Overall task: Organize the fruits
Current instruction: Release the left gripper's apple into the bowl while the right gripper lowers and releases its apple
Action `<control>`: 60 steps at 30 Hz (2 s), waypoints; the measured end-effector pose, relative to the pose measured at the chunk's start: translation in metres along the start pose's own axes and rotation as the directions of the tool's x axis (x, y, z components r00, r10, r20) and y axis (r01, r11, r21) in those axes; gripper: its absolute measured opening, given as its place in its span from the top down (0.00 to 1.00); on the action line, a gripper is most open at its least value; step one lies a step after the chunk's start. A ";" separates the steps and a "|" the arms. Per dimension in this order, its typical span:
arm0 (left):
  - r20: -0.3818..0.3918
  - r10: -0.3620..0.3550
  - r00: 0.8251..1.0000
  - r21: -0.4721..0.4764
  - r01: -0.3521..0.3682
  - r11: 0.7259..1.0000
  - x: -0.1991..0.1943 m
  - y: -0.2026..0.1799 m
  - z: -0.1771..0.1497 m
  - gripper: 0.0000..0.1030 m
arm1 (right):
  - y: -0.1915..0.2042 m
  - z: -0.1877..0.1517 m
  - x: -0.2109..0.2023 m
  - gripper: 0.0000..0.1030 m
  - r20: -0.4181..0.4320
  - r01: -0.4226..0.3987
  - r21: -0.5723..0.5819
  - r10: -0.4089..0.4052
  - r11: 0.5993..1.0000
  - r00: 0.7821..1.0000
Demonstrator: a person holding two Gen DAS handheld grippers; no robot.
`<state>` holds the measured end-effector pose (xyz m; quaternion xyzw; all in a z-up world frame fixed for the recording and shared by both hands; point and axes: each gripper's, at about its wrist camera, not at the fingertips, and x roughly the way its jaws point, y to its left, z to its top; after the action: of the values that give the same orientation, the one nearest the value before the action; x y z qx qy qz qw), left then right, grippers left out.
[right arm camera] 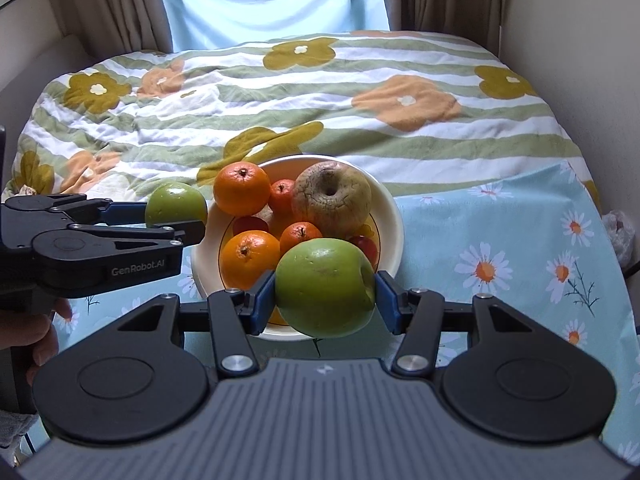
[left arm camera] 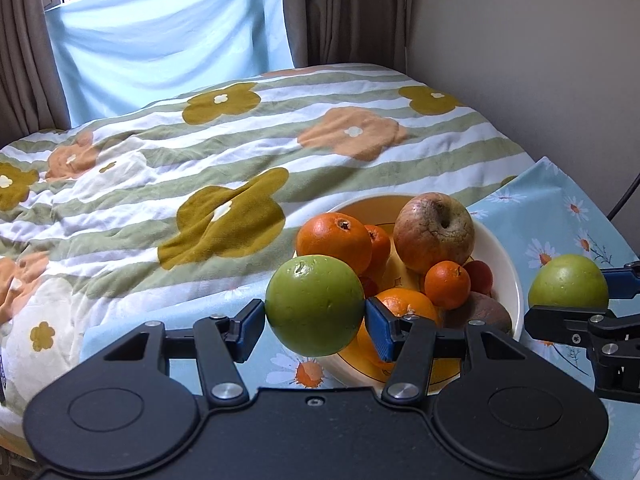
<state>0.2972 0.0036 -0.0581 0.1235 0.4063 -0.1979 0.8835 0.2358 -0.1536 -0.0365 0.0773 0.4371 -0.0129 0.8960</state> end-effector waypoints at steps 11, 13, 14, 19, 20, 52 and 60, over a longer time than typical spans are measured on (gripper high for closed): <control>-0.002 -0.033 0.999 0.012 0.033 0.999 0.018 0.007 0.001 0.41 | 0.004 -0.002 0.014 0.34 -0.016 0.015 0.030 -0.014 0.999 1.000; 0.024 -0.035 0.999 0.017 0.035 0.999 0.014 0.008 0.003 0.29 | 0.004 -0.001 0.017 0.34 -0.018 0.017 0.032 -0.016 0.999 1.000; 0.036 -0.035 0.999 0.016 0.035 0.999 0.011 0.008 0.004 0.22 | 0.005 -0.001 0.017 0.34 -0.019 0.017 0.031 -0.017 0.999 1.000; 0.065 -0.037 0.997 0.000 0.038 0.999 -0.002 0.012 0.009 0.19 | 0.007 0.000 0.019 0.34 -0.019 0.019 0.030 -0.018 0.999 1.000; 0.070 -0.036 0.997 -0.003 0.036 0.999 -0.005 0.014 0.009 0.18 | 0.007 0.000 0.019 0.34 -0.019 0.020 0.028 -0.019 0.999 1.000; 0.104 0.090 0.990 -0.094 -0.080 0.992 -0.063 0.052 -0.026 0.03 | 0.055 -0.015 0.046 0.26 -0.011 0.005 -0.205 -0.008 0.979 1.000; 0.114 0.090 0.989 -0.088 -0.080 0.993 -0.070 0.050 -0.029 0.03 | 0.053 -0.015 0.040 0.15 -0.006 0.023 -0.191 -0.025 0.981 1.000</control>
<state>0.2591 0.0763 -0.0204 0.0921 0.3559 -0.1500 0.9178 0.2533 -0.0968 -0.0705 -0.0140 0.4411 0.0185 0.8972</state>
